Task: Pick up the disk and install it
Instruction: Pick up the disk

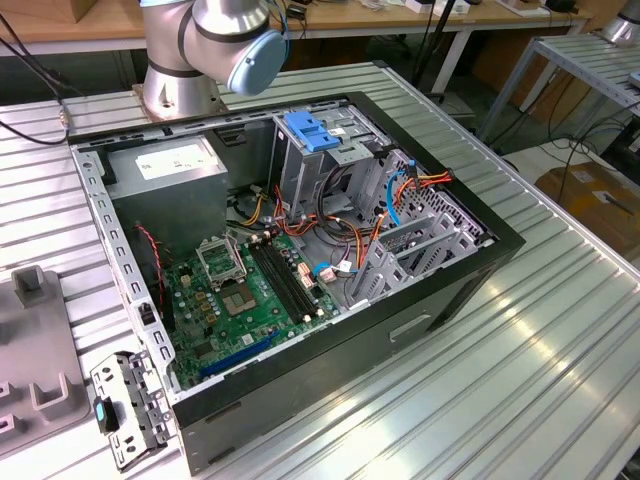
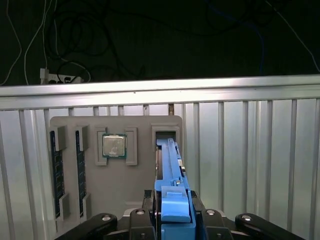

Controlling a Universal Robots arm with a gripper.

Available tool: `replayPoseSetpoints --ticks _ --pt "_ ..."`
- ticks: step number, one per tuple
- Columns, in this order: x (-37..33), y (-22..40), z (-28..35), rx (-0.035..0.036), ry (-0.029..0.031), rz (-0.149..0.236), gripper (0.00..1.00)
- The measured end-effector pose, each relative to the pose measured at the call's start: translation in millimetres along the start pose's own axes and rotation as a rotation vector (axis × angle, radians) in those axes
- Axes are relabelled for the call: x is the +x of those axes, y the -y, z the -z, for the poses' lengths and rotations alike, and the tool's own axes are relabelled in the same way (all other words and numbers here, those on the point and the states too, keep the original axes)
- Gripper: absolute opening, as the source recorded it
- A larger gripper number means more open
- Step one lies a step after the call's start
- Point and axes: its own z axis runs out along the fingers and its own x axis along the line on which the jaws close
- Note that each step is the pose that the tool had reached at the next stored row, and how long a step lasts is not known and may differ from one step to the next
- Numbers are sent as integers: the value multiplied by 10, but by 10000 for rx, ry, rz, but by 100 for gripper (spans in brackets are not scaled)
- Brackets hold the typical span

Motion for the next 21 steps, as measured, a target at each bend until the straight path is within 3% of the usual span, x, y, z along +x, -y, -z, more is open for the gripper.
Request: replayPoseSetpoints --ticks 4,12,16,21 --pt "0 -35 -13 111 29 41 37" --pt "-2 -87 -43 210 84 173 37" --pt "-1 -120 -69 322 99 235 37" --pt "1 -168 -117 384 113 299 37"
